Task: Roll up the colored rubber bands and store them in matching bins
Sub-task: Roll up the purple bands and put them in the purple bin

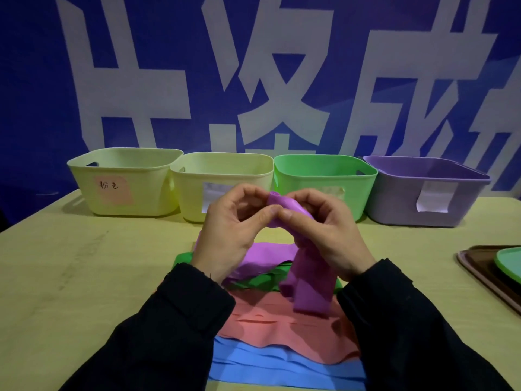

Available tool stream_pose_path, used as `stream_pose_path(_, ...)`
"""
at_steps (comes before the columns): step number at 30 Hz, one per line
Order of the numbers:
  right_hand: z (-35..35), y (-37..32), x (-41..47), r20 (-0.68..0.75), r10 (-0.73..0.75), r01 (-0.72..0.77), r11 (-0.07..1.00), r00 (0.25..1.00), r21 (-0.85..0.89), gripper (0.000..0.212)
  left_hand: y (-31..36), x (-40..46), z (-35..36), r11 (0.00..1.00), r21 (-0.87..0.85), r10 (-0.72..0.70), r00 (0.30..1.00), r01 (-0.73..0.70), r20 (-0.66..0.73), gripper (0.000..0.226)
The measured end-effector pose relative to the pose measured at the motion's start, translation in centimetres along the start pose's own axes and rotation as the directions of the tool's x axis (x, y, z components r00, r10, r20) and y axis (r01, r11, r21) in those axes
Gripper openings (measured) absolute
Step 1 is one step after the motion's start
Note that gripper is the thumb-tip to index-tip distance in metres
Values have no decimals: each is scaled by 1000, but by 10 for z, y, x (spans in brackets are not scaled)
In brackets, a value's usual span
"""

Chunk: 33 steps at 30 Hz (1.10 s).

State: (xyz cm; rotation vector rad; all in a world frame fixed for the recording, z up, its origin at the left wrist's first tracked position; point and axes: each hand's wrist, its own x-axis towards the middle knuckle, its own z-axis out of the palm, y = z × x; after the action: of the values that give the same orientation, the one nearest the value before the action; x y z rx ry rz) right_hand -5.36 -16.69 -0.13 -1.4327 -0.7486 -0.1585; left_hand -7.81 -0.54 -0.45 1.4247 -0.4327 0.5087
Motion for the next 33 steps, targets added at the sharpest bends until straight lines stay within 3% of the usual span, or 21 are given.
stream_pose_path(3,-1,0,0,-15,-24,24,1000,1000,8,8,-2,-1,0,999,25,-28,1000,29,-9,17)
stream_pose_path(8,-5,1,0,16,-56,57,986,998,-155,18,-11,-2,1,995,95,-38,999,36,10,14)
stream_pose_path(10,-5,1,1,-44,-53,45,985,998,-168,20,-11,-3,2,994,97,-50,998,46,38,17)
stream_pose_path(14,-2,1,1,-90,-50,32,981,995,-190,20,-7,-4,3,994,59,-94,995,92,38,28)
stream_pose_path(21,-17,-3,3,-67,-23,14,992,997,-126,11,-2,-3,1,999,21,-31,1000,31,-1,24)
stream_pose_path(28,-15,-4,1,-48,-107,94,971,993,-219,6,-3,-5,2,995,-92,-45,999,47,20,31)
stream_pose_path(33,-9,-6,-1,-37,-147,137,969,988,-204,12,-8,-6,3,997,-50,-55,998,56,26,28)
